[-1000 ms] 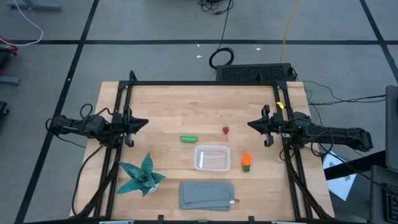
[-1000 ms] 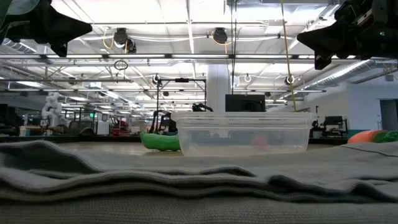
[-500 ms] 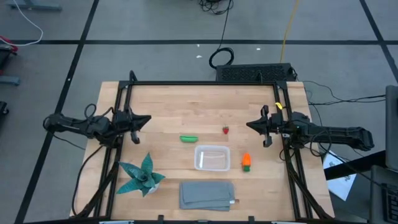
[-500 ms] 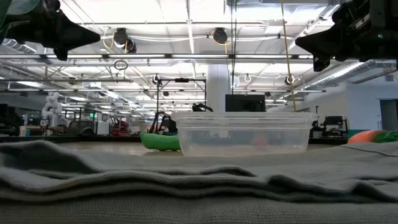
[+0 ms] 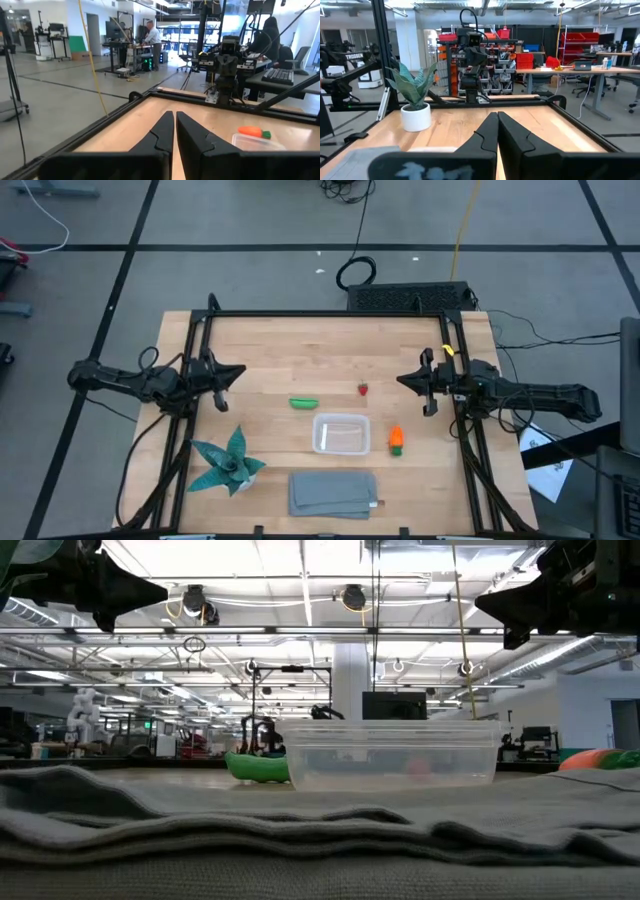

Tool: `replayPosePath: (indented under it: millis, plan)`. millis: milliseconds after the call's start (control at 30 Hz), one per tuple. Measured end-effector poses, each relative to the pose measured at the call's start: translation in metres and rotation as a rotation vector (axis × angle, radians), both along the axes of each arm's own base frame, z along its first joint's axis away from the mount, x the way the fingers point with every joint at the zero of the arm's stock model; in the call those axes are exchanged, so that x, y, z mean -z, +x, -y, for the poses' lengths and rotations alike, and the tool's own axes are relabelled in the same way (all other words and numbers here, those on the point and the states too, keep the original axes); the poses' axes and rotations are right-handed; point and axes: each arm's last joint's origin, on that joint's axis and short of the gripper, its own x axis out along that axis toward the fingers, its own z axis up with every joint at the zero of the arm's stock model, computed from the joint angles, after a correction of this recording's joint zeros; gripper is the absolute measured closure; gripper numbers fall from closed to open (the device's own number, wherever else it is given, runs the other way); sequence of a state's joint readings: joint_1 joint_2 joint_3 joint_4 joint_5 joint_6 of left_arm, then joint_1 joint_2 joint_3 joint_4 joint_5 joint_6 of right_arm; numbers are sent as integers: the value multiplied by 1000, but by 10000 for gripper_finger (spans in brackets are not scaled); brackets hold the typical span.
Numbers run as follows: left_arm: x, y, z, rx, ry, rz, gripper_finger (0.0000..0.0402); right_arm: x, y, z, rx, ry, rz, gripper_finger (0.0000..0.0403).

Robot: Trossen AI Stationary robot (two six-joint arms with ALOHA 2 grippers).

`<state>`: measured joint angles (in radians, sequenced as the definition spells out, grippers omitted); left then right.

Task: Pick and placing Produce into tupperware
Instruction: Put the green peas into the transparent bin

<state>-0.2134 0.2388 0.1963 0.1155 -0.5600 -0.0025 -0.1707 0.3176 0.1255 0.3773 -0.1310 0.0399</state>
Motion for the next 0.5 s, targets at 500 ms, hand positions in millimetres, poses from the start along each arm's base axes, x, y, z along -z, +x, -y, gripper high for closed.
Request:
replayPosePath:
  millis: [500]
  plan:
    - [2,0,-1,-32,-68,6,380,4,0,0,-3,35,-42,403]
